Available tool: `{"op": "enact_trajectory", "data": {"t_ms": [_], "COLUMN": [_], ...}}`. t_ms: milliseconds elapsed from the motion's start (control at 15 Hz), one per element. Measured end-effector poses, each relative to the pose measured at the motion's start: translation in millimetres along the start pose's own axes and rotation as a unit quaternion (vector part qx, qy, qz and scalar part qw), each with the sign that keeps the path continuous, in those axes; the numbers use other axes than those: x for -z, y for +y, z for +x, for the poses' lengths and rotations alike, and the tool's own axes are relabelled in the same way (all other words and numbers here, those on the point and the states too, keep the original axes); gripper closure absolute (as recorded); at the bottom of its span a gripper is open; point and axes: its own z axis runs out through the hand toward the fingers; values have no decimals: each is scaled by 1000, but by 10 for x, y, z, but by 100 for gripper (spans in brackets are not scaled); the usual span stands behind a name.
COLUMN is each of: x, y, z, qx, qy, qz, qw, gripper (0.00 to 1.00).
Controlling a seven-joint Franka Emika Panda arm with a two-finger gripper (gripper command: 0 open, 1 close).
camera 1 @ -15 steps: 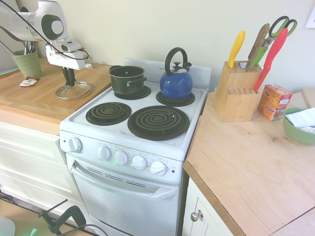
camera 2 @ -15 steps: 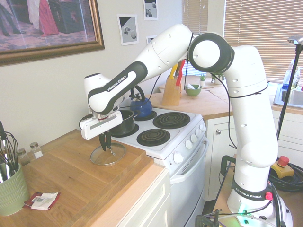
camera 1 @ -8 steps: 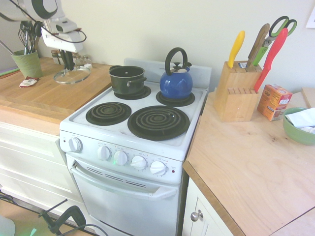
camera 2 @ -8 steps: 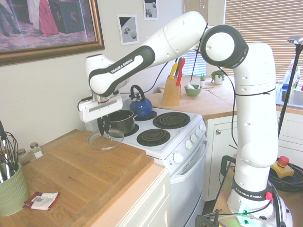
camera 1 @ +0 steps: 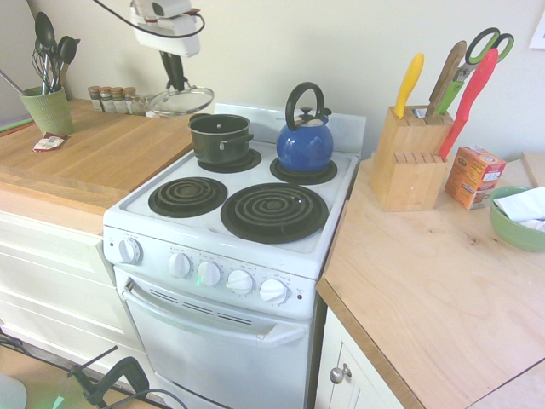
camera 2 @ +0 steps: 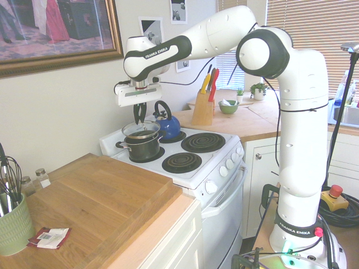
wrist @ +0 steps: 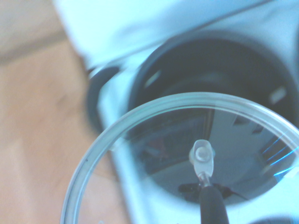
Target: Cover the lid of the pot
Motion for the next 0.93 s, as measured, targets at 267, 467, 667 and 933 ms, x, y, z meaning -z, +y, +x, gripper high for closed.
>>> {"op": "enact_trajectory", "data": {"t_ms": [267, 467, 667, 933], "x": [-389, -598, -672, -763], "y": [-215, -338, -406, -443], "z": [326, 457, 485, 491], "qx": [-15, -17, -13, -11], "qy": [4, 5, 5, 1], "qz": [-13, -18, -20, -22], "qw": [1000, 1000, 1000, 1000], "gripper": [100, 100, 100, 100]}}
